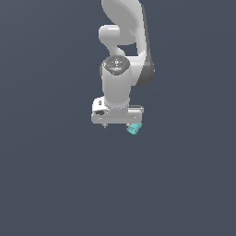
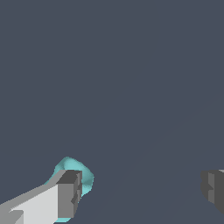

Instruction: Pick up the object and move it to a goal position.

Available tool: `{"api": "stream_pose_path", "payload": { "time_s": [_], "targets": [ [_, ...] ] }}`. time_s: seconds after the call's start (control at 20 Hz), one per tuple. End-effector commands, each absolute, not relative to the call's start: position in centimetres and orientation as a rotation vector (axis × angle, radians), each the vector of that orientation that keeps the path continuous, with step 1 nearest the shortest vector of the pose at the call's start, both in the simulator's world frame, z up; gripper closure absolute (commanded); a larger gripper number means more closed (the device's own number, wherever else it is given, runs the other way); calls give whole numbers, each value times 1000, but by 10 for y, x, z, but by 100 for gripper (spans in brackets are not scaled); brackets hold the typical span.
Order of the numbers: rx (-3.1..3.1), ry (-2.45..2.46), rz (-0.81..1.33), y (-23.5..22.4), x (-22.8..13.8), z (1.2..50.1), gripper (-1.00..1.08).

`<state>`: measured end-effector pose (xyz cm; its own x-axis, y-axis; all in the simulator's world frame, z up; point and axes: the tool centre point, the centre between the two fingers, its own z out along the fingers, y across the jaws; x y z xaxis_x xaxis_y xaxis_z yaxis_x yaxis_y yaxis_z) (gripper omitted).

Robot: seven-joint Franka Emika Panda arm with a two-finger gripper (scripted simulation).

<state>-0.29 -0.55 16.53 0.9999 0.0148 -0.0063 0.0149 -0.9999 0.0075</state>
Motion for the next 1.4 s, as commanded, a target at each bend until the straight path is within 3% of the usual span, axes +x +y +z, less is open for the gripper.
{"api": "stream_pose_path", "payload": {
  "time_s": [0.0, 1.35],
  "targets": [
    [3134, 23, -10, -6, -3, 165, -92],
    [3147, -222, -24, 24, -19, 145, -92]
  ]
}}
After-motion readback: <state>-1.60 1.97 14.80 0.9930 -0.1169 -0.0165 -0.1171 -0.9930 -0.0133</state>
